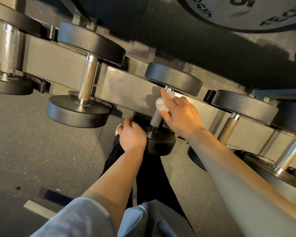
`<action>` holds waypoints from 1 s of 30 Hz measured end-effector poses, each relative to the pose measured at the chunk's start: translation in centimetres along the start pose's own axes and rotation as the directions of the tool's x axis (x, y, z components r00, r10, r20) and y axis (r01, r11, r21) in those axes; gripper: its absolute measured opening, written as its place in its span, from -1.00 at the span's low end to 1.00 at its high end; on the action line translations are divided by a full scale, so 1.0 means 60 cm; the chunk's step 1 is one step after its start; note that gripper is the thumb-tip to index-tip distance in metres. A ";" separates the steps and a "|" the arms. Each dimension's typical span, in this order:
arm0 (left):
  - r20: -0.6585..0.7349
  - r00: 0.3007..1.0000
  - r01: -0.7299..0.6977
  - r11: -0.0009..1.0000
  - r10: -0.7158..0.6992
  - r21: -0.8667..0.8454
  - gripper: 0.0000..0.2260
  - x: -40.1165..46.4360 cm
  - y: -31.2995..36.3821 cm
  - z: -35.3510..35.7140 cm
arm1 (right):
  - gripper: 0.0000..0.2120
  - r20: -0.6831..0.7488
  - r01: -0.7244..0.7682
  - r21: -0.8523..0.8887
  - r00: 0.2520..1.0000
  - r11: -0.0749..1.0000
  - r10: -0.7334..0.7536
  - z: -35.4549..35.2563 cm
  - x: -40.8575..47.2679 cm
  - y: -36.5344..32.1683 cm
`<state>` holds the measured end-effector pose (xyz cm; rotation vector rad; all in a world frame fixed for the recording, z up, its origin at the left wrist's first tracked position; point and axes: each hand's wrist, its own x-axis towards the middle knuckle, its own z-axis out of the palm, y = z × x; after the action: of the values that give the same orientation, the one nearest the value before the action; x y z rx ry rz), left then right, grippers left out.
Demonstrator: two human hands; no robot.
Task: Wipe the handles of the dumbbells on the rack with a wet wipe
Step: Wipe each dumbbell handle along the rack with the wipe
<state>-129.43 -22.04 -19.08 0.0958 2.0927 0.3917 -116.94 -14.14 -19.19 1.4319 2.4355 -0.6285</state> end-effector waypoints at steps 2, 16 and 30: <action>-0.014 1.000 0.003 1.000 -0.003 -0.005 -0.65 0.001 -0.002 0.003 | -0.44 0.122 -0.019 0.094 0.992 0.995 0.008 0.004 -0.007 -0.002; -0.059 0.998 -0.020 1.000 0.020 -0.008 -0.65 0.001 -0.005 0.009 | -0.66 -0.128 0.010 -0.020 0.992 1.000 -0.012 -0.003 0.016 0.006; -0.045 0.999 -0.020 0.999 0.019 -0.025 -0.66 0.002 -0.009 0.008 | -0.96 -0.126 0.122 0.276 0.988 0.953 -0.090 0.040 -0.010 -0.041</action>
<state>-129.04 -22.38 -19.57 0.0936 2.1313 0.4357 -118.80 -16.83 -20.47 1.4798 2.6079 -0.9818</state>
